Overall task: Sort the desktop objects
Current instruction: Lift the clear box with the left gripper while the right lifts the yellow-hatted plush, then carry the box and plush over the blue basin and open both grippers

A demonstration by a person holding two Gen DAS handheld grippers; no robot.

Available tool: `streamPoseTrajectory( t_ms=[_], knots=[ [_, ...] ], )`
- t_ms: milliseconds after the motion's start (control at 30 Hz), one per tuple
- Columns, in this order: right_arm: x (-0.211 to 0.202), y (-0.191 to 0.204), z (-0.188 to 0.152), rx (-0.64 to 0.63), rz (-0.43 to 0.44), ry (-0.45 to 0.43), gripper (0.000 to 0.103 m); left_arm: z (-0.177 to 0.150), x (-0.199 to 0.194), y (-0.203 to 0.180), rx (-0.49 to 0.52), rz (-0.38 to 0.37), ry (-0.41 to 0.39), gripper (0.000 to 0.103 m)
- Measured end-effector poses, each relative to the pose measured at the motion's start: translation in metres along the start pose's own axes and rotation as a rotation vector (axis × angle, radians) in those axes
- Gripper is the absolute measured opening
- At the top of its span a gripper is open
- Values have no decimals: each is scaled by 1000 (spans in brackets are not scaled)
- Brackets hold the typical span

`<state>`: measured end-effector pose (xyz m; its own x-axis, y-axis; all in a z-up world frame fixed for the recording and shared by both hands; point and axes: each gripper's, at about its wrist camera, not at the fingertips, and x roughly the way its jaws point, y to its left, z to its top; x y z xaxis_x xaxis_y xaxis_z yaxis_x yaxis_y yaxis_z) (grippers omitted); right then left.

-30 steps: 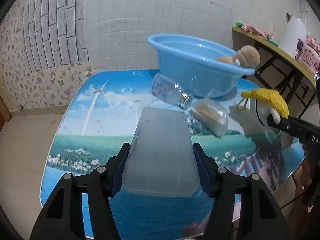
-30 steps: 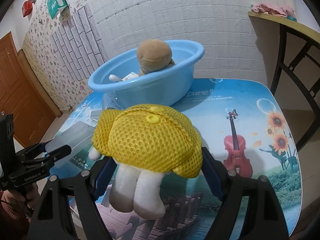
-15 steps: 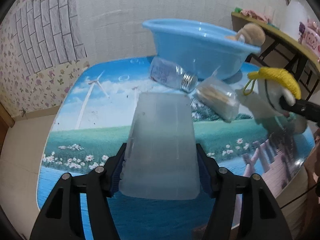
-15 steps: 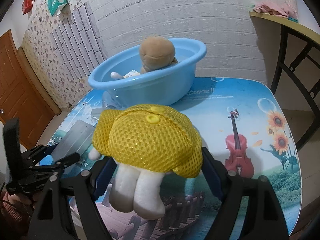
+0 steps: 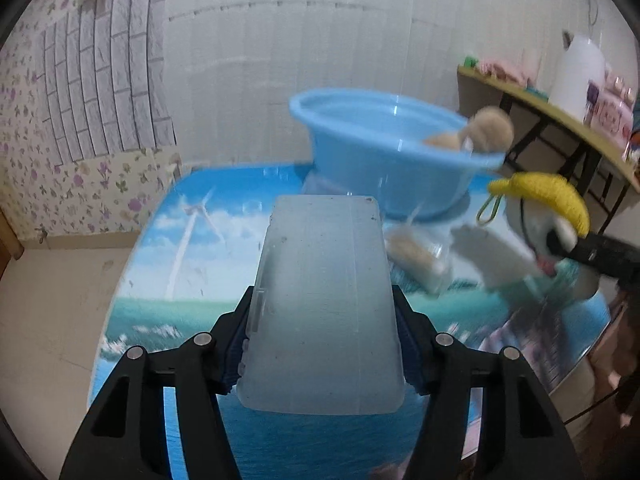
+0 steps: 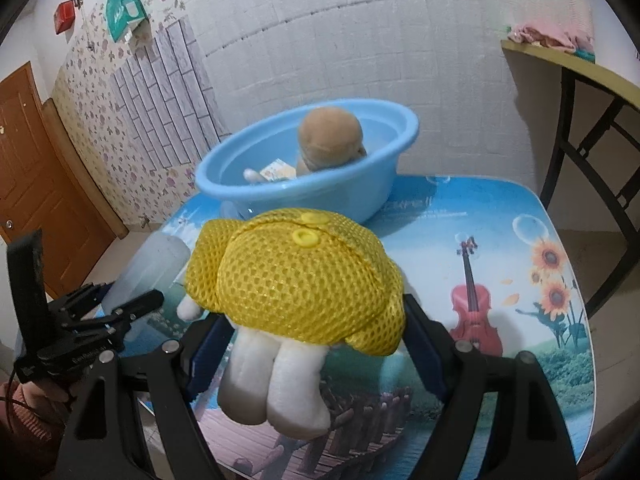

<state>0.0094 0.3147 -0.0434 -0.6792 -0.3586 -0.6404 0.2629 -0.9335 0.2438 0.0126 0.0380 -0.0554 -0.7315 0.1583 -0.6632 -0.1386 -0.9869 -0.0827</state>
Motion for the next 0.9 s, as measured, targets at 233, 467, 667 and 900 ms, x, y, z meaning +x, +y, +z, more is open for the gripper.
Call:
streamPoseTrajectory(
  t_ms=[233, 467, 667, 900],
  knots=[
    [-13, 8, 15, -20, 27, -61, 80, 32, -22, -8, -9, -35, -91, 60],
    [-8, 12, 27, -19, 48, -78, 80, 51, -12, -15, -14, -48, -92, 60],
    [4, 7, 43, -36, 31, -101, 80, 67, 4, -21, 0, -57, -89, 61],
    [31, -4, 71, -43, 29, -107, 80, 93, 30, -33, 37, -68, -83, 61]
  ],
)
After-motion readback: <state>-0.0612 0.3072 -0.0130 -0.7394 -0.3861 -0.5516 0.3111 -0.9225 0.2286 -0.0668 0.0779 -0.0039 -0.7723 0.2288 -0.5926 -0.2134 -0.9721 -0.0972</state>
